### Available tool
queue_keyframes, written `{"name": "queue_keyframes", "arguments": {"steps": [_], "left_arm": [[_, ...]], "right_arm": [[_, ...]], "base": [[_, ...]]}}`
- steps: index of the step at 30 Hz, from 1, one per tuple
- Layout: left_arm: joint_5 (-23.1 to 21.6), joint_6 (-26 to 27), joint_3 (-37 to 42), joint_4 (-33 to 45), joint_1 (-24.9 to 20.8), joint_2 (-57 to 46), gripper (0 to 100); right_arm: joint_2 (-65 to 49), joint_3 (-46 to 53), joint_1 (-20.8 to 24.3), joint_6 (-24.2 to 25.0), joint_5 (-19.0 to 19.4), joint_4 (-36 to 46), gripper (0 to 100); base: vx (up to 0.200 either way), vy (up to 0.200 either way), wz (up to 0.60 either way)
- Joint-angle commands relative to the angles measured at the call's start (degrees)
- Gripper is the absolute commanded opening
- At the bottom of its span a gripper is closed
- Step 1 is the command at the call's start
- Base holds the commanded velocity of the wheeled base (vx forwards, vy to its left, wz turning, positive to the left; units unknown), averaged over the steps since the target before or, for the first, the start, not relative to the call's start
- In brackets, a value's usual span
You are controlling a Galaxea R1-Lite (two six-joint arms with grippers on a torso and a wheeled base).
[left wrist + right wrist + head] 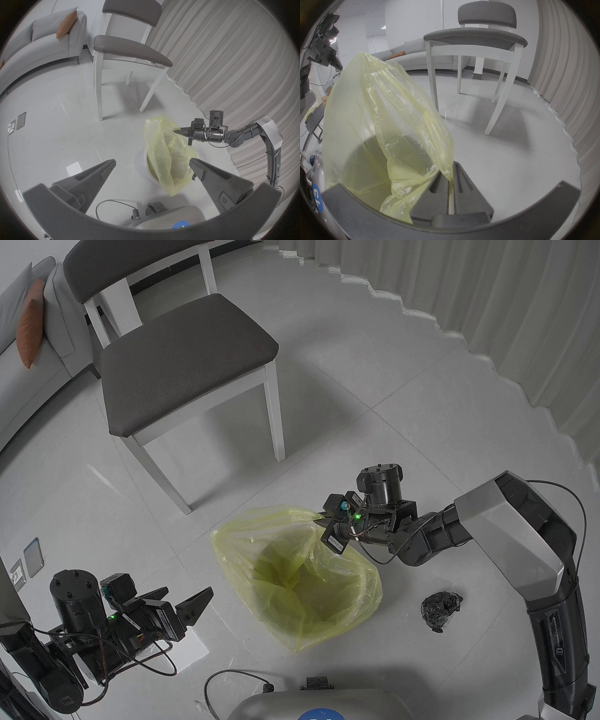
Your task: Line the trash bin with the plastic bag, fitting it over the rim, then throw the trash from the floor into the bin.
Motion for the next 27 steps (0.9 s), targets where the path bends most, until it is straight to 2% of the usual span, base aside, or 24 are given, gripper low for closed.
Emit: {"name": "queue_keyframes", "arguments": {"steps": [1, 27], "left_arm": [[0.02, -0.28, 1.01, 0.21, -0.03, 0.17, 100], [2.22, -0.28, 1.01, 0.30, -0.12, -0.36, 100]], "right_arm": [[-0.13, 0.28, 0.03, -0.03, 0.02, 0.01, 100], [-1.62, 2.91, -0.06, 0.50, 0.02, -1.75, 100]], "base": [[0.000, 0.000, 0.00], [0.000, 0.000, 0.00]]}}
